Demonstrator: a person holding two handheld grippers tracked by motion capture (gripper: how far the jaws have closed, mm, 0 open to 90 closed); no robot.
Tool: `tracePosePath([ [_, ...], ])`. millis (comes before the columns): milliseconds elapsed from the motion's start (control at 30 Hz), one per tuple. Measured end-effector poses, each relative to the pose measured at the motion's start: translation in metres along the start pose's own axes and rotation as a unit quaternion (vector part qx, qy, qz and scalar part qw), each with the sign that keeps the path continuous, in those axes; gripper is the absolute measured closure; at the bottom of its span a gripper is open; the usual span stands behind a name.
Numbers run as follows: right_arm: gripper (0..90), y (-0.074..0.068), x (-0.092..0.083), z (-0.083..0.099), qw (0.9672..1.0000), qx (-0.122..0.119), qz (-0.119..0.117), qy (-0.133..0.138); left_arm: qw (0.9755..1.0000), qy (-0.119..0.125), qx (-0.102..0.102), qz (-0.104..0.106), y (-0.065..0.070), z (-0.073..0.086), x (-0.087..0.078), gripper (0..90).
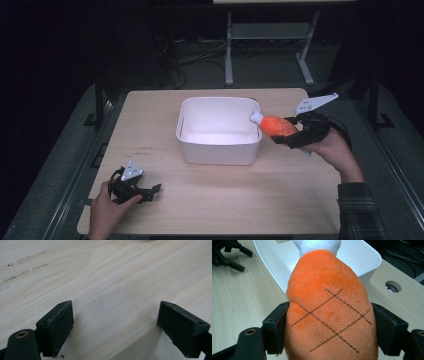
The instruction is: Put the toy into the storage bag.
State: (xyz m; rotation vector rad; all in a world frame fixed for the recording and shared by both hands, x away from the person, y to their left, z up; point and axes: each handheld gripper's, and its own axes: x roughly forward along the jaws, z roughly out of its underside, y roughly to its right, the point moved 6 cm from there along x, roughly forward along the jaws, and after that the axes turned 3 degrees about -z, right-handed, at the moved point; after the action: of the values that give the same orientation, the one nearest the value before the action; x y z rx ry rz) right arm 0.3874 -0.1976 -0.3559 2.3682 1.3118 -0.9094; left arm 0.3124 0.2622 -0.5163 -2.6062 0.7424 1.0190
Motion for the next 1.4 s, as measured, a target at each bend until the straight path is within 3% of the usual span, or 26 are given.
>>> tracePosePath([
  [767, 23.3, -0.013, 0.037, -0.048, 0.9987, -0.041, -0.029, -0.01, 1.0, 0.0, 0.0, 0.0, 0.0, 0.0, 0.0, 12.8],
  [1400, 23.0, -0.03, 0.078, -0.084, 0.9942, -0.076, -0.071, -0.027, 1.0, 0.0, 0.0, 0.0, 0.0, 0.0, 0.0, 12.8],
])
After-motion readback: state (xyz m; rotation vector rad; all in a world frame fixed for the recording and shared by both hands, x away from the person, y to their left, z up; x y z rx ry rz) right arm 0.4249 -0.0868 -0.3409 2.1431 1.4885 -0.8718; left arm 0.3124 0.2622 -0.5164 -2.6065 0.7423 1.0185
